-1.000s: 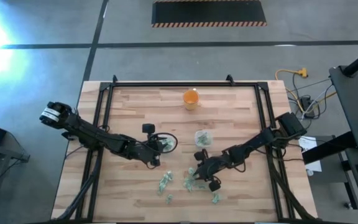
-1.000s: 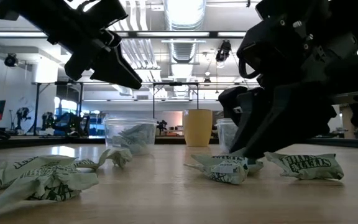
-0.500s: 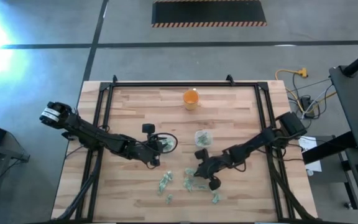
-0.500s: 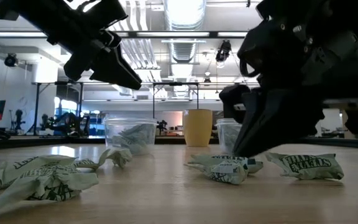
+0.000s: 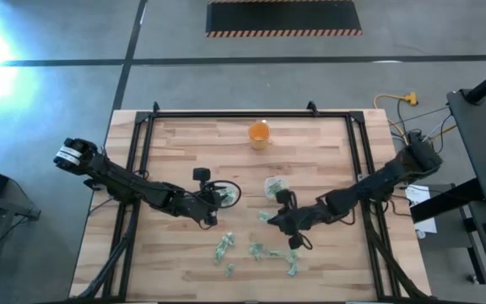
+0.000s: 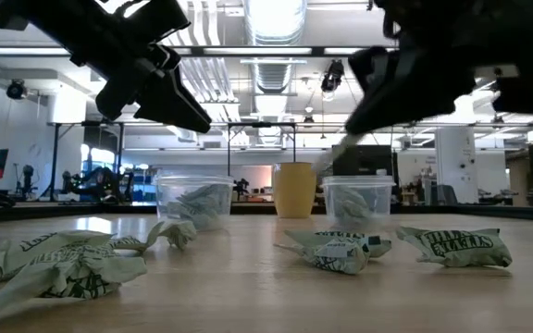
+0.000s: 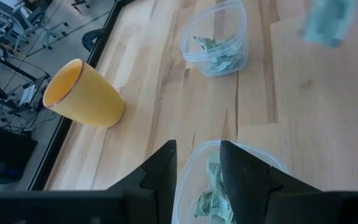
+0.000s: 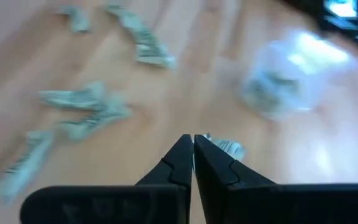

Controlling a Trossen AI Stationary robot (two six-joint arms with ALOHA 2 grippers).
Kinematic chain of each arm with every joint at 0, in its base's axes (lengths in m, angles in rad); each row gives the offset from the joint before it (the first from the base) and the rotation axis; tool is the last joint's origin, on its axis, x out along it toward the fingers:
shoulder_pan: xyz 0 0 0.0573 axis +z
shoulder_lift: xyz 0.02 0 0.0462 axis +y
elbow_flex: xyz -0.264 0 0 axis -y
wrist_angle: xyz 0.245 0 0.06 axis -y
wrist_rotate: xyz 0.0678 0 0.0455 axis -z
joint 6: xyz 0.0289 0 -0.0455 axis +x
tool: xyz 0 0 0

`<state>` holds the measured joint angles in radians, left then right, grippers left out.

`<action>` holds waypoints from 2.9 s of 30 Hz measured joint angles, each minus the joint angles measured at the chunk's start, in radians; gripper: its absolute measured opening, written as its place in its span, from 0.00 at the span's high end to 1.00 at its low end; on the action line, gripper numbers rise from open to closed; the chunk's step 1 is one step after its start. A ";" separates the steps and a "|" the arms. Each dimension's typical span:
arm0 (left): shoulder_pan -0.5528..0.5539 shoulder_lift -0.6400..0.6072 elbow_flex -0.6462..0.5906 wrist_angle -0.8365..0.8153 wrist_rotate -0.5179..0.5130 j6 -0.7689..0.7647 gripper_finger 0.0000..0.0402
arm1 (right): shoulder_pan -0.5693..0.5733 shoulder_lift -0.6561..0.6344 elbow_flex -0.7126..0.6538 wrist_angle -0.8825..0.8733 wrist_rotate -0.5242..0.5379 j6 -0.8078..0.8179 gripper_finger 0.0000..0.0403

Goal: Pick and place items into bin
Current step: Put the green sweetener bag into the right transparent food container, then put the green sweetener bag into the left transparent food container

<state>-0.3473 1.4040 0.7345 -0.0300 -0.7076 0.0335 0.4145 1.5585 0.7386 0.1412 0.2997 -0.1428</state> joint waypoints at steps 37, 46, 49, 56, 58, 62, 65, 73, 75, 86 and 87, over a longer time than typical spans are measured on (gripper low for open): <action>0.000 0.000 0.002 0.023 0.001 0.000 0.73 | -0.166 -0.182 -0.102 -0.211 0.137 -0.003 0.98; 0.000 0.000 0.002 0.023 0.000 0.000 0.73 | -0.217 -0.172 -0.107 -0.200 0.118 0.042 0.97; 0.000 0.000 0.002 0.022 0.000 0.000 0.73 | -0.231 -0.165 -0.107 -0.203 0.110 0.054 0.92; 0.000 0.000 0.002 0.023 0.000 0.000 0.73 | -0.239 -0.154 -0.107 -0.202 0.108 0.060 0.75; 0.000 0.000 0.002 0.022 0.000 0.000 0.73 | -0.239 -0.162 -0.107 -0.201 0.108 0.056 0.71; -0.001 0.000 0.004 0.023 0.028 -0.002 0.73 | -0.228 -0.203 -0.107 -0.190 0.111 0.036 0.65; -0.002 0.000 0.004 0.022 0.134 -0.004 0.73 | -0.205 -0.241 -0.107 -0.189 0.093 0.014 0.64; -0.017 0.000 0.000 0.021 0.501 -0.106 0.73 | -0.151 -0.308 -0.107 -0.186 -0.046 -0.012 0.64; -0.029 0.000 0.000 0.022 0.519 -0.106 0.73 | -0.145 -0.309 -0.107 -0.185 -0.065 -0.017 0.65; -0.073 0.043 0.002 0.113 0.543 -0.052 0.73 | -0.146 -0.306 -0.107 -0.181 -0.076 -0.018 0.70; -0.074 0.064 0.008 0.136 0.555 -0.041 0.73 | -0.146 -0.305 -0.107 -0.179 -0.076 -0.018 0.70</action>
<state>-0.4210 1.4681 0.7425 0.1061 -0.1524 -0.0076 0.2684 1.2533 0.6319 -0.0376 0.2234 -0.1608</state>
